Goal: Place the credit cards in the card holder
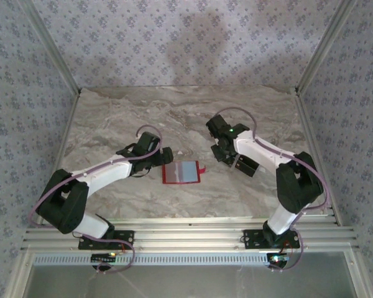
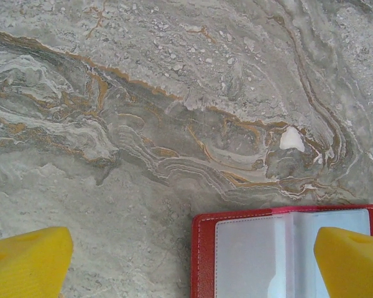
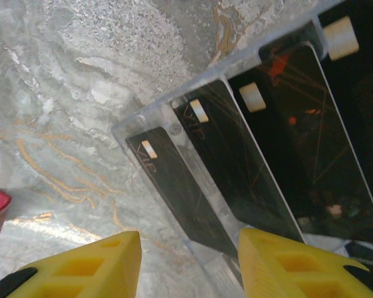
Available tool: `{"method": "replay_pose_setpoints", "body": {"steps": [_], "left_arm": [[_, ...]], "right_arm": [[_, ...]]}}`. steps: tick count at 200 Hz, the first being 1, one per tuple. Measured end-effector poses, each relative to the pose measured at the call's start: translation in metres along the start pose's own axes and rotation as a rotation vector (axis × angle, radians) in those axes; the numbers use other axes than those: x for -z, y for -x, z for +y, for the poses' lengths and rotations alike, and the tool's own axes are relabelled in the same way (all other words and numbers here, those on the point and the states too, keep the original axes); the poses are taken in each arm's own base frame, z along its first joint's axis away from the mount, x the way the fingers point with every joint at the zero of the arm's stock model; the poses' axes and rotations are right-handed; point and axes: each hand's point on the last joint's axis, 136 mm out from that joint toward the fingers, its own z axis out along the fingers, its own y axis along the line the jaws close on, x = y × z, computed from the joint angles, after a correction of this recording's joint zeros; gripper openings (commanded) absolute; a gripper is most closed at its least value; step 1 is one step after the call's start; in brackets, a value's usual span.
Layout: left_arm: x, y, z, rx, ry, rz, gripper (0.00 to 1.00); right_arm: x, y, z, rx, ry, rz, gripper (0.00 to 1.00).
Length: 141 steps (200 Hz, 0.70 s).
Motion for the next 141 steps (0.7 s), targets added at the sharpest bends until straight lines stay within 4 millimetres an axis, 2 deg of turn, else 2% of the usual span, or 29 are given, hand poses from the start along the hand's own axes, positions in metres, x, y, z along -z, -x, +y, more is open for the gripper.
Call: {"method": "replay_pose_setpoints", "body": {"steps": [31,82,141], "left_arm": [[0.0,0.001,0.0,-0.005,-0.002,-0.002,1.0],[0.0,0.0,-0.001,-0.005,-0.004,0.0,1.0],[0.005,0.006,-0.001,-0.011,-0.005,-0.025,1.0]], "right_arm": [[-0.007,0.008,0.001,0.046,-0.04,0.008,0.46],[-0.029,0.001,0.002,0.122,-0.104,0.067,0.45],[-0.036,-0.002,0.002,0.135,-0.117,0.09,0.4]]}}
